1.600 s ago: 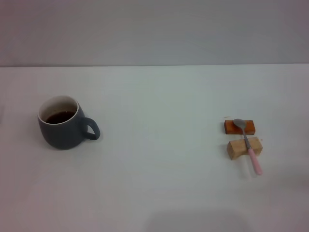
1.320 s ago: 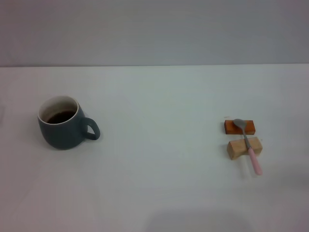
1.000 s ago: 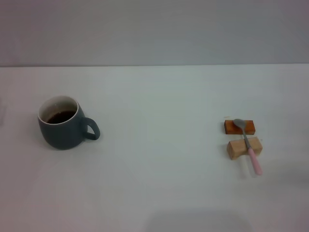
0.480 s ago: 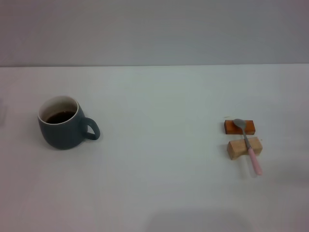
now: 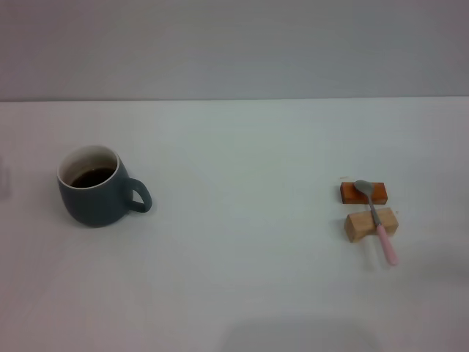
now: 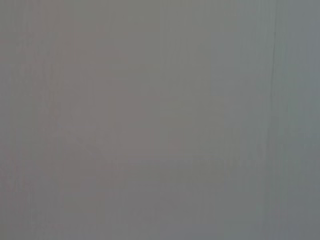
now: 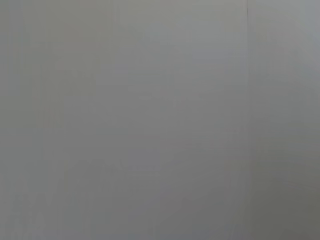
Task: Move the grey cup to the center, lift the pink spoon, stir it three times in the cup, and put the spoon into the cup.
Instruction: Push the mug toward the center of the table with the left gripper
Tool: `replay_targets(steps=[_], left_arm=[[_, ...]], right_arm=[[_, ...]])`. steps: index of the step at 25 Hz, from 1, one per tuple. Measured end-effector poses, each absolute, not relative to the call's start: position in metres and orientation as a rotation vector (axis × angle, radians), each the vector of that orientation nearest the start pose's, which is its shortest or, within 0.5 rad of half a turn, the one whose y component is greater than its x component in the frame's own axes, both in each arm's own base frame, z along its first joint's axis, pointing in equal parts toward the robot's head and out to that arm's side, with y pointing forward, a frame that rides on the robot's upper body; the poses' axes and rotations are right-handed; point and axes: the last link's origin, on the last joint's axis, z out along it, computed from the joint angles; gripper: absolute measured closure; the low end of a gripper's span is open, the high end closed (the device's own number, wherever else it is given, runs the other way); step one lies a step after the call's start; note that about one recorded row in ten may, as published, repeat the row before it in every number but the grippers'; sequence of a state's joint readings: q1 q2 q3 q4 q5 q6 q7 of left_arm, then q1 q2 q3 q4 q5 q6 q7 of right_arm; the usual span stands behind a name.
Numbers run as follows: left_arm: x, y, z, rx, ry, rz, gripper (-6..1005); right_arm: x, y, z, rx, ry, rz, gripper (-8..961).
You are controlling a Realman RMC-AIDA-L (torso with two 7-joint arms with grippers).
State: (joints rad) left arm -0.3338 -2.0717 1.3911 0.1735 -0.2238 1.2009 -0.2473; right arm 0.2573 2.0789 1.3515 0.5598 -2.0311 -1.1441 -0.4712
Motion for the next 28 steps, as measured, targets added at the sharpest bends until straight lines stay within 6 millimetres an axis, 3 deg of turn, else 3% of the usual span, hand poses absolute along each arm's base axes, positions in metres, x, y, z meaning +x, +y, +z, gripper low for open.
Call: replay_targets(steps=[15,23,28], left_arm=[[-0.364,0.316,0.009,-1.496,-0.67,-0.675,861],[-0.361,0.315,-0.008,-1.602,-0.672,-0.626,1001],[-0.364,0.313,-0.013,-1.632,-0.681,-0.589,1001]], right_arm=[[0.364,0.317,0.085,-0.901,0.5,0.399,443],[0.358,0.32,0.084,-0.912,0.491,0.418,443],[0.356,0.32,0.084,-0.909,0.491,0.429,443]])
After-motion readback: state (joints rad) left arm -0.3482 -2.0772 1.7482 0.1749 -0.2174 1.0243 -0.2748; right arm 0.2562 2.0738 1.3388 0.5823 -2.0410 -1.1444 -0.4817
